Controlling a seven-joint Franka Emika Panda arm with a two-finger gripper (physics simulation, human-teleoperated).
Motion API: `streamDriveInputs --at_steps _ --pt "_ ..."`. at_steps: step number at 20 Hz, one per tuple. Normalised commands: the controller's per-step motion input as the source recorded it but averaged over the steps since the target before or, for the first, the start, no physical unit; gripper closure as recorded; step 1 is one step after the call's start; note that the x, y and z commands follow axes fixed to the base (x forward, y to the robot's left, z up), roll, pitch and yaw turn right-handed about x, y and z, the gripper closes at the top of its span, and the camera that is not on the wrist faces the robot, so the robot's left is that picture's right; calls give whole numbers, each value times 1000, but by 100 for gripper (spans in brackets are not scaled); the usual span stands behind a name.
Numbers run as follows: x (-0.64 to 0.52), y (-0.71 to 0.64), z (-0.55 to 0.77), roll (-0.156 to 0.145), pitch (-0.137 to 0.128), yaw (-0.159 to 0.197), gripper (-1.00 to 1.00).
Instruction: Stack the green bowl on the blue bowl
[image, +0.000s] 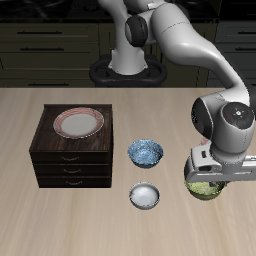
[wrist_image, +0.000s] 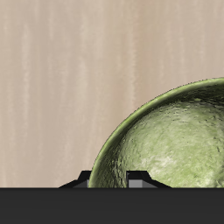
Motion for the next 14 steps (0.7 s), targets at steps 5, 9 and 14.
streamDriveInputs --at_steps 5,9,14 --pt "-76 -26 214 19 -38 11 100" --pt "-53 -112 379 0 -60 11 100" --pt "-30 -165 364 -4 -52 -5 100"
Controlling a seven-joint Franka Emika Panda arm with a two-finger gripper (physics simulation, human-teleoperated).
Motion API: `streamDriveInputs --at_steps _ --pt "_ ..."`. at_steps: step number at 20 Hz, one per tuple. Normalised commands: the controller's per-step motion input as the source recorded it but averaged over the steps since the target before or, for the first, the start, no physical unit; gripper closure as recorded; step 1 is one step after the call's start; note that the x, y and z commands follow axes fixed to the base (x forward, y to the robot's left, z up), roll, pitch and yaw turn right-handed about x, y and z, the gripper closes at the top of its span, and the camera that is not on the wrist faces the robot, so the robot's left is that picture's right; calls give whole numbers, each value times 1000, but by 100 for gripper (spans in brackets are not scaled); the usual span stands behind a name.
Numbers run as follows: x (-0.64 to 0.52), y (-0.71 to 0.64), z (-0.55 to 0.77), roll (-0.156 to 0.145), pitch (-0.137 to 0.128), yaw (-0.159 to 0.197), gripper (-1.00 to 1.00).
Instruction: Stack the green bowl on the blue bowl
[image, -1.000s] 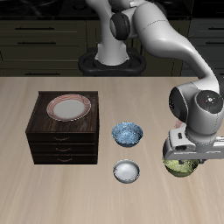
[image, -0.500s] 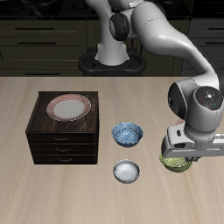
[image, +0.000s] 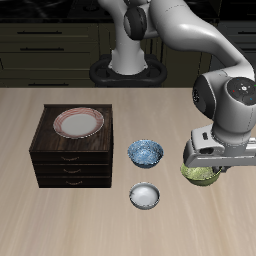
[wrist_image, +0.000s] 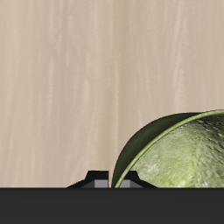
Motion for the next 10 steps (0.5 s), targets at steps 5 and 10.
streamDriveInputs --at_steps 5,10 --pt "-108 -164 337 -2 -57 5 100" --pt "-200 -148 390 11 -68 -5 100"
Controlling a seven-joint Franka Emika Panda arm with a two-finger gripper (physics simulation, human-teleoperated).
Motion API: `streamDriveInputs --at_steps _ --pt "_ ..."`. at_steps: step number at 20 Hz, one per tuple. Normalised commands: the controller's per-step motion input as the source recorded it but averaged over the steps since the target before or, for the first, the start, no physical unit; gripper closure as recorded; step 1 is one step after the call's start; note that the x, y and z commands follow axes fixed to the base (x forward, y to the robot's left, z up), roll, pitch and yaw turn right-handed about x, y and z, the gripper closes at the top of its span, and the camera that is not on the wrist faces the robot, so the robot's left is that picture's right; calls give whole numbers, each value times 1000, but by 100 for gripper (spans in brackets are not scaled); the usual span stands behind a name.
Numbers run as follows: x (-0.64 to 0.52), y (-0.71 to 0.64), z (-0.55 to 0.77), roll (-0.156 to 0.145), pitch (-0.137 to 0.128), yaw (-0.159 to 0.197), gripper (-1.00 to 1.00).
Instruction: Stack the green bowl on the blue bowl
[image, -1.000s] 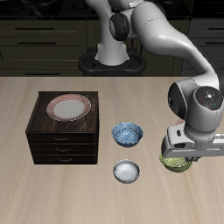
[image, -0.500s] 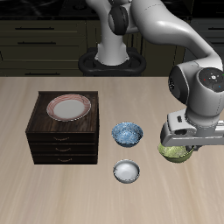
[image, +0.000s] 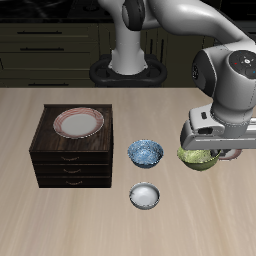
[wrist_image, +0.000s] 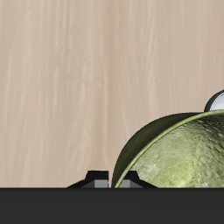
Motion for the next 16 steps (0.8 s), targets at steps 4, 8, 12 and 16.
streamDriveInputs --at_steps 4,8,12,16 --pt "-173 -128 296 6 -45 -2 100" --pt "-190 -98 137 17 -15 -11 100" --pt "-109 -120 87 -1 -11 -3 100" --pt "-197 -169 51 2 -13 7 100"
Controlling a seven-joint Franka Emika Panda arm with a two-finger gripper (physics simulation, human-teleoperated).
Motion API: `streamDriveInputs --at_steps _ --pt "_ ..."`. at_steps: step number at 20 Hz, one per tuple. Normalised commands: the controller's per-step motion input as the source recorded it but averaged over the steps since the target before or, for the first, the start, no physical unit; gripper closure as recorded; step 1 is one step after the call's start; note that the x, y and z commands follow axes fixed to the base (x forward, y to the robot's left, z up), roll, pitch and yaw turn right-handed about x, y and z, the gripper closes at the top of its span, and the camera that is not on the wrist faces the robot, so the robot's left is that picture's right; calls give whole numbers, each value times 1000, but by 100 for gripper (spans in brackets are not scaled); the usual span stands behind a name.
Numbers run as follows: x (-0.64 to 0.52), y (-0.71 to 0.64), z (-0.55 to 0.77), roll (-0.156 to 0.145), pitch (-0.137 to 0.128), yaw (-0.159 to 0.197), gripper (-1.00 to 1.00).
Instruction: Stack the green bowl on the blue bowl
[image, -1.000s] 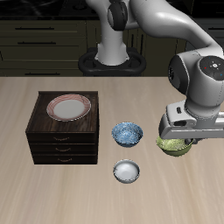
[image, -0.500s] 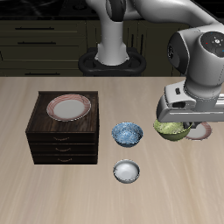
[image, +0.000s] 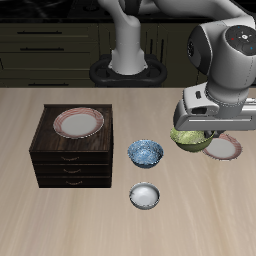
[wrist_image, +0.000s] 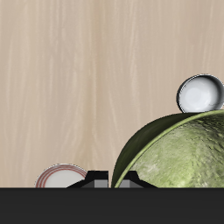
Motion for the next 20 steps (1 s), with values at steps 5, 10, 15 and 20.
streamDriveInputs --at_steps 5,10,15,20 --pt "-276 -136 69 24 -17 33 100" --pt "-267 -299 76 25 -41 19 100" --pt "-129 -290 -59 4 3 -5 100" --pt "-176 -310 -15 -12 -10 -9 100"
